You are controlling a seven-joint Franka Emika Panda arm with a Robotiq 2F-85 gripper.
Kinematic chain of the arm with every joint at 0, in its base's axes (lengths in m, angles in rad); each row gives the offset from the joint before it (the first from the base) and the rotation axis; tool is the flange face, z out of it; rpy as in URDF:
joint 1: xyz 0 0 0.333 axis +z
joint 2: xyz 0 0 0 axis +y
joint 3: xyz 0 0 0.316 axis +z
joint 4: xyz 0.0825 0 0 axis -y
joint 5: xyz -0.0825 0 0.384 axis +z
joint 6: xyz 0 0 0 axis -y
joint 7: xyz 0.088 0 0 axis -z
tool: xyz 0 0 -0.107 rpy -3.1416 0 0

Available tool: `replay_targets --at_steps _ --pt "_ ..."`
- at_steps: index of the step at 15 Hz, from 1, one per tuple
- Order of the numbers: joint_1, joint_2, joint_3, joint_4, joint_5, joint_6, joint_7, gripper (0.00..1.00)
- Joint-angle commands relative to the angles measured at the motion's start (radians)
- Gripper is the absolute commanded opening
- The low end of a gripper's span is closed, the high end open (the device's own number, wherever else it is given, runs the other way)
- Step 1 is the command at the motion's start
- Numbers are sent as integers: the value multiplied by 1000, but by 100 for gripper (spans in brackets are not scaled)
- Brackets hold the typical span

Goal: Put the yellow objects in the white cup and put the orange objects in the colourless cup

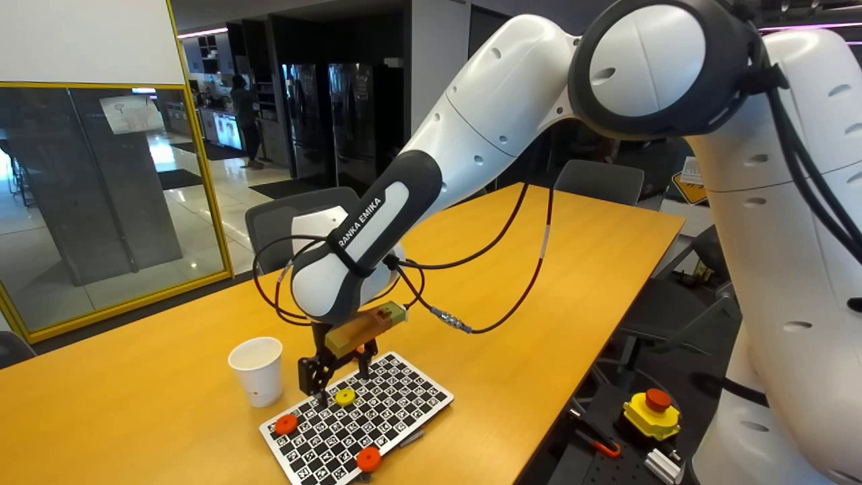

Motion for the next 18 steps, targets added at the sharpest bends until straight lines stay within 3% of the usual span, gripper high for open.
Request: replay_targets --at_steps 1,18 --pt "-6 34 1 17 45 50 -26 100" --pt "9 61 -29 23 35 106 -1 100"
